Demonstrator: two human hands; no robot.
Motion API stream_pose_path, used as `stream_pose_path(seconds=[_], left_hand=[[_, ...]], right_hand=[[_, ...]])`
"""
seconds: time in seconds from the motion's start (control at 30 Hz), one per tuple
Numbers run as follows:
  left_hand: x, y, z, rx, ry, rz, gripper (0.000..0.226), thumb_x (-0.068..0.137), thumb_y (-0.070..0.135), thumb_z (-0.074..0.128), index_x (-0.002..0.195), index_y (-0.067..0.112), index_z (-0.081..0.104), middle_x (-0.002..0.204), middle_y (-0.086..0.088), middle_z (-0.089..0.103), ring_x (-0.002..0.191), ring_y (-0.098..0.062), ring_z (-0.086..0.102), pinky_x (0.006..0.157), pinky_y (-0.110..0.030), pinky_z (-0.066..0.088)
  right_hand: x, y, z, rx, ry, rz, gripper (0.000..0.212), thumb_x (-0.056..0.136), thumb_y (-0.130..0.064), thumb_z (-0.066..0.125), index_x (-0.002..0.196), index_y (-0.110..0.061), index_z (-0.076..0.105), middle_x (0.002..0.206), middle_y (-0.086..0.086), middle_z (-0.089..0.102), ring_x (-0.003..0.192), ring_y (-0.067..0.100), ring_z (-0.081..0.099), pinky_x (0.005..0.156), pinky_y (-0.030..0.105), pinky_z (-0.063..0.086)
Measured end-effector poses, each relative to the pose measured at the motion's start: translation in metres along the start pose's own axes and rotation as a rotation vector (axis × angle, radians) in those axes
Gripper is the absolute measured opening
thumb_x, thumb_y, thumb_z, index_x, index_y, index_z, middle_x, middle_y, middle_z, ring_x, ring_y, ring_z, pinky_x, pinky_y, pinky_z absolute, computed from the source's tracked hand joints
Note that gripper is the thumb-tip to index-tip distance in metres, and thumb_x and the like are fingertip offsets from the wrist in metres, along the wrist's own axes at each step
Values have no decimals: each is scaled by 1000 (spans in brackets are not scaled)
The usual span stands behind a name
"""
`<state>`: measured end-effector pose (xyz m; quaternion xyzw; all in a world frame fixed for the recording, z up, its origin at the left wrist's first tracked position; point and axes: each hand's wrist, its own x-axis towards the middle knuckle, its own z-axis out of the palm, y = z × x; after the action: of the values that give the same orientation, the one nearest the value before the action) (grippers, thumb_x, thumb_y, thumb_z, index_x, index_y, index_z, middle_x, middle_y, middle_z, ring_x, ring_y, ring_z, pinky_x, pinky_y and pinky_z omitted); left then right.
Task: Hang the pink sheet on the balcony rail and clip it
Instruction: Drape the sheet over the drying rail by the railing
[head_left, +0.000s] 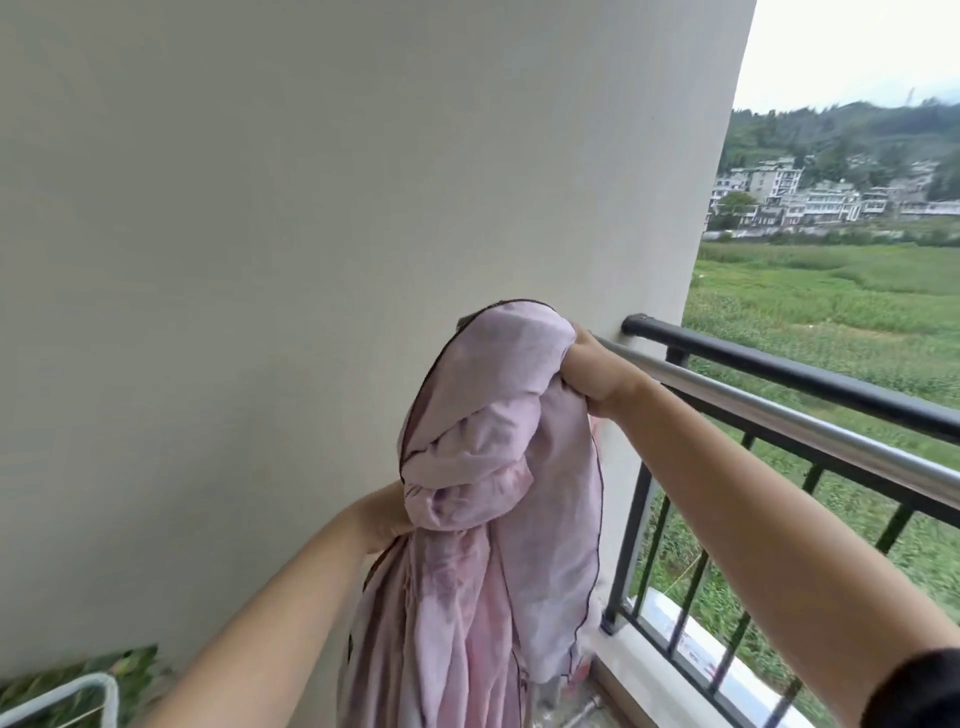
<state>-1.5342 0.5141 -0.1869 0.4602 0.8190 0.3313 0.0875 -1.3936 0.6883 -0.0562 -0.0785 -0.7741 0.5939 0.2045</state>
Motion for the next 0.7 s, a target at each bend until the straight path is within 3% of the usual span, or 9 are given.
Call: stream_pose_path(seconds=[0.03,0.07,0.17,0.23,0.3,0.4,0.47,0.57,0.7], left_hand=[[-1,1,5,-33,-226,-22,22,102,3,39,115,8,55,88,4,60,67,3,61,59,-5,44],[-2,-5,4,-42,-277,7,19,102,4,41,106,8,59,80,5,65,58,5,62,56,-7,45],[1,-9,-8,-242,-286,-171,19,100,0,43,94,9,59,68,6,67,51,2,63,51,-11,47],[2,-11,-24,-292,-229,-215,24,98,-7,41,89,10,54,78,-1,62,55,-4,65,48,-14,49],[6,-19,-38,-339,-111,-221,20,99,-5,40,94,7,56,77,-2,63,63,-12,66,48,-12,49],[15,-34,-61,-293,68,-158,28,88,-8,61,113,5,57,91,1,62,93,-18,59,65,-8,48],[31,-40,-76,-154,249,-154,22,81,0,66,102,-5,65,94,-17,69,95,-19,59,76,-30,50],[55,-33,-96,-60,500,-223,19,76,1,64,90,-12,65,97,-30,68,102,-32,64,77,-43,47],[80,3,-119,4,781,-323,25,91,-9,45,112,-16,55,118,-39,55,115,-43,54,94,-45,38]], right_hand=[[1,-2,3,-11,-10,-4,30,87,8,49,98,-11,69,79,0,73,75,12,68,64,27,55],[2,-3,4,-58,-14,1,28,82,3,53,98,-11,70,83,2,73,77,15,67,66,30,54],[2,-10,-3,-357,-36,66,29,74,-10,64,100,-21,68,74,-11,72,66,2,63,56,22,52],[4,-10,-10,-652,-13,97,35,66,-23,76,100,-23,67,85,-7,74,78,7,68,66,34,60],[9,-6,-12,-886,-1,101,43,65,-33,84,104,-24,66,96,-6,72,94,17,67,80,35,57],[24,4,-16,-1015,18,88,39,70,-40,79,103,-27,64,94,-10,70,91,15,66,80,32,54],[38,8,-22,-1120,47,76,41,69,-45,72,104,-25,64,99,-3,71,93,23,65,84,38,54],[70,17,-27,-1224,43,78,41,73,-44,69,104,-19,61,104,2,68,98,29,63,82,35,51],[122,30,-20,-1146,107,13,54,66,-55,63,108,-22,55,98,-1,62,97,31,63,75,35,52]])
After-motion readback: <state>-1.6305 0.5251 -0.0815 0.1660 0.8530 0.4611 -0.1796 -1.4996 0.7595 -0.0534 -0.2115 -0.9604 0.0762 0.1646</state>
